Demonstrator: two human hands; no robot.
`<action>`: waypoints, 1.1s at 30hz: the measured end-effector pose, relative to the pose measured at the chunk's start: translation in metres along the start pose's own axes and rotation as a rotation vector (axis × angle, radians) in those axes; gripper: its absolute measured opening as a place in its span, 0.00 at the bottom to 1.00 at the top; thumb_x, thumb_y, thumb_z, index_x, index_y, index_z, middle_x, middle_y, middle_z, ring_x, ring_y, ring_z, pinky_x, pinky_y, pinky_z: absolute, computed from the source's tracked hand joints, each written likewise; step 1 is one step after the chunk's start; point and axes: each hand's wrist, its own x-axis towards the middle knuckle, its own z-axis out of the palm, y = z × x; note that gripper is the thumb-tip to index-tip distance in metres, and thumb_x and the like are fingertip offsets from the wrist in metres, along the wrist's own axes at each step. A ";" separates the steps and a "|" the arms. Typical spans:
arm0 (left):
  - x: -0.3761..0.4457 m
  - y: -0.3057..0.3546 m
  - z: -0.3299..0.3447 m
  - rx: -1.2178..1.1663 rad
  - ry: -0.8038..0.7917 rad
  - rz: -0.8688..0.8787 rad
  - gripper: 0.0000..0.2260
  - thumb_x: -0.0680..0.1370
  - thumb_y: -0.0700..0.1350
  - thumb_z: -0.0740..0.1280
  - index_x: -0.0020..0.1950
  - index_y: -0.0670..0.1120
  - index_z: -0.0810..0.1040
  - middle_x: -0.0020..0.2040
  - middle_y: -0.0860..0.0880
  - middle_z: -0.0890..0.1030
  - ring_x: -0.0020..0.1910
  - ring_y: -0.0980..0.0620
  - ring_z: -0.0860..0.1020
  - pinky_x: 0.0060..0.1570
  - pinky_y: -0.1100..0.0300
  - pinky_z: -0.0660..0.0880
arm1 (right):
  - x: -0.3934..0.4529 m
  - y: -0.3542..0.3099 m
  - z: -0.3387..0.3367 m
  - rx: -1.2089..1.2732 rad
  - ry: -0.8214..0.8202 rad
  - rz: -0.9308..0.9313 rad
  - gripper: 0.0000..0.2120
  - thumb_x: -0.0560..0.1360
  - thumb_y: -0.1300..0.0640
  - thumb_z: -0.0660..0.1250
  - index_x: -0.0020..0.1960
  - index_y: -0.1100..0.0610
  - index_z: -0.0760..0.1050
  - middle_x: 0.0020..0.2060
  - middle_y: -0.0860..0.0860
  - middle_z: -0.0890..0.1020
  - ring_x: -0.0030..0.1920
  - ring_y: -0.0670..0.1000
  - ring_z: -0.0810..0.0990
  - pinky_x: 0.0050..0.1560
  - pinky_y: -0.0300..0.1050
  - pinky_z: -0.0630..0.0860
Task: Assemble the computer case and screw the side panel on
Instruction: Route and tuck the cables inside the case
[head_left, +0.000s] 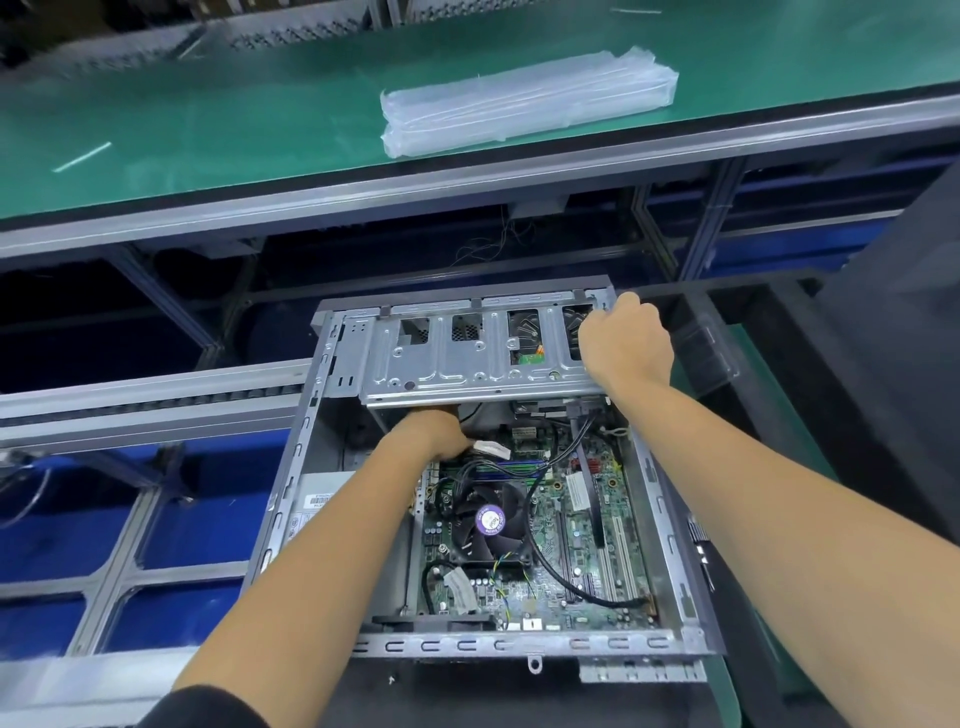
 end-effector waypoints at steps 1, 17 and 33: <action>-0.001 0.001 0.000 0.005 0.001 -0.018 0.13 0.81 0.45 0.55 0.55 0.41 0.76 0.44 0.45 0.73 0.42 0.47 0.72 0.44 0.57 0.68 | 0.000 0.000 0.000 -0.002 0.000 -0.001 0.18 0.82 0.52 0.54 0.66 0.62 0.68 0.62 0.61 0.74 0.57 0.62 0.76 0.48 0.50 0.66; 0.006 -0.004 0.009 0.301 -0.008 -0.195 0.29 0.76 0.38 0.59 0.76 0.43 0.56 0.75 0.43 0.62 0.73 0.41 0.60 0.68 0.49 0.60 | -0.001 -0.001 -0.002 -0.002 -0.004 -0.005 0.19 0.82 0.52 0.54 0.67 0.62 0.68 0.63 0.60 0.74 0.58 0.61 0.76 0.52 0.52 0.71; -0.014 -0.004 -0.009 -0.133 0.008 -0.026 0.10 0.75 0.43 0.57 0.37 0.38 0.70 0.37 0.41 0.68 0.32 0.51 0.63 0.31 0.59 0.61 | -0.001 0.000 -0.002 0.013 -0.012 0.005 0.19 0.82 0.52 0.53 0.66 0.62 0.68 0.63 0.61 0.73 0.58 0.62 0.75 0.48 0.49 0.65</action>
